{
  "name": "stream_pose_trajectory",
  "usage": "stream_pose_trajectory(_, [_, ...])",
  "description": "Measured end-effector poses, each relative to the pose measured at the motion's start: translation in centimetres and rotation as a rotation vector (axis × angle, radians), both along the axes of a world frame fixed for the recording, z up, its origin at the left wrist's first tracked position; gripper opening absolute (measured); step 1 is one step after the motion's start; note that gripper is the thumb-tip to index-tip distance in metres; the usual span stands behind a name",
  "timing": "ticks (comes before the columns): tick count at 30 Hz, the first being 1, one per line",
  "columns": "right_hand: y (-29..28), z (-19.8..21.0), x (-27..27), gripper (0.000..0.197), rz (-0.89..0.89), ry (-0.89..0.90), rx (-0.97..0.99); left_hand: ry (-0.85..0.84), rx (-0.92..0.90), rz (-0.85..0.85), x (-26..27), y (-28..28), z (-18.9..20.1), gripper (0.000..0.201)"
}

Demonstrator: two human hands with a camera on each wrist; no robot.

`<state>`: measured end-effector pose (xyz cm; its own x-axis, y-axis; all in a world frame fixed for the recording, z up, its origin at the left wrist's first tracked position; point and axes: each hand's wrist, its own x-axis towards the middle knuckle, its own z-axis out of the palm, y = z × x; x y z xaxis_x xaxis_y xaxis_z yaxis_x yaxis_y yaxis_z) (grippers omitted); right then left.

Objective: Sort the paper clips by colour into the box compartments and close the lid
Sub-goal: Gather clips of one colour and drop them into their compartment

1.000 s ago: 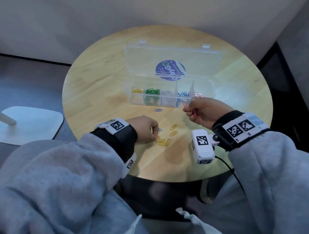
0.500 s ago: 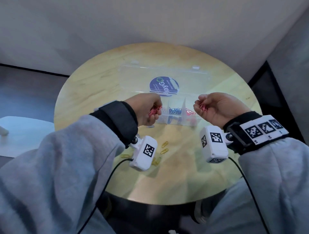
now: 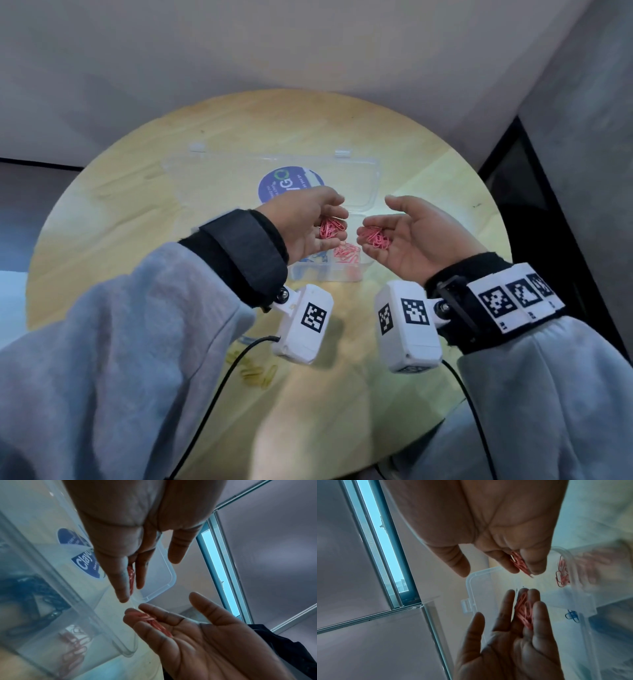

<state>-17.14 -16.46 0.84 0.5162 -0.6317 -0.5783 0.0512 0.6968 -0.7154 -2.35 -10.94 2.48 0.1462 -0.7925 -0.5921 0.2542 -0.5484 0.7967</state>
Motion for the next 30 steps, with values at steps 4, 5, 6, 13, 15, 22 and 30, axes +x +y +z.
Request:
stream_pose_trajectory(4, [-0.1, 0.3, 0.4, 0.052, 0.034, -0.023, 0.028, -0.006, -0.016, -0.036, -0.2, -0.6, -0.2, 0.032])
stream_pose_trajectory(5, [-0.2, 0.3, 0.4, 0.060, 0.040, -0.015, 0.022, -0.014, -0.017, -0.044, -0.1, -0.5, -0.2, 0.032])
stream_pose_trajectory(6, [-0.1, 0.4, 0.5, 0.067, 0.043, 0.000, 0.006, -0.027, -0.018, -0.052, 0.0, -0.4, -0.2, 0.032])
stream_pose_trajectory(13, [1.2, 1.0, 1.2, 0.028, 0.105, 0.104, -0.186, -0.079, -0.108, -0.020, 2.1, 2.5, 0.9, 0.023])
stream_pose_trajectory(15, [1.7, 1.0, 1.6, 0.020, 0.082, 0.221, -0.317, -0.103, -0.122, -0.012, 2.8, 4.0, 1.3, 0.021])
stream_pose_trajectory(22, [5.7, 2.6, 3.5, 0.010, 0.395, 0.405, -0.879, -0.733, 0.041, -0.147, 7.4, 9.6, 0.5, 0.010])
stream_pose_trajectory(30, [10.1, -0.2, 7.1, 0.031, 1.027, 0.794, -1.170, -1.121, 0.338, -0.391, 10.0, 14.2, -2.7, 0.008])
